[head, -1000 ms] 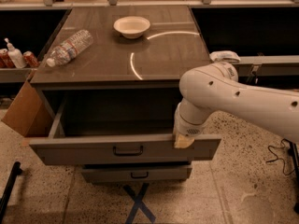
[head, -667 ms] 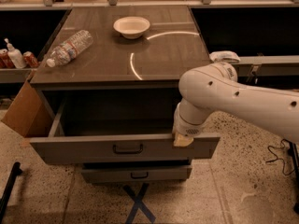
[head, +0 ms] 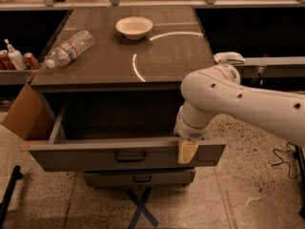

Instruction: Open top drawer

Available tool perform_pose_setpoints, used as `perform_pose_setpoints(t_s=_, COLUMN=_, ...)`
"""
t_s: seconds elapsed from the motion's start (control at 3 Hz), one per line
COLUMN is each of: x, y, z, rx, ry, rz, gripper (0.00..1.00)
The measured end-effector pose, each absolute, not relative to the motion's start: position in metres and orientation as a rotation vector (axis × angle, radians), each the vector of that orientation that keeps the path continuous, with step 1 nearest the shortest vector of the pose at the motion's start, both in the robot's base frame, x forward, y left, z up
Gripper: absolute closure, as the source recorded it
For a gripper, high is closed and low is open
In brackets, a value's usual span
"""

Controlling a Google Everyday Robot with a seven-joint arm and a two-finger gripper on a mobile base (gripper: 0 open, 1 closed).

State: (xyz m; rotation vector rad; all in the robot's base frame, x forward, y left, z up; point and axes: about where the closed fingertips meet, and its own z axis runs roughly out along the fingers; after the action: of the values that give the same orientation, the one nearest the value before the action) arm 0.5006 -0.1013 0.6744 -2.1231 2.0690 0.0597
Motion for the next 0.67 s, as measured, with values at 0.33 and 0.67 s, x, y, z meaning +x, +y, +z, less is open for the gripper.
perform_pose_setpoints(t_s=0.33, x=0.5001, y=-0.1013, z=0.6738, rx=-2.125, ry=2.069, rz=0.060, gripper=0.00)
perform_pose_setpoints(t_s=0.67, x=0.4950, y=-0.1001, z=0.6714, rx=-2.136, ry=2.057, rz=0.080, gripper=0.00)
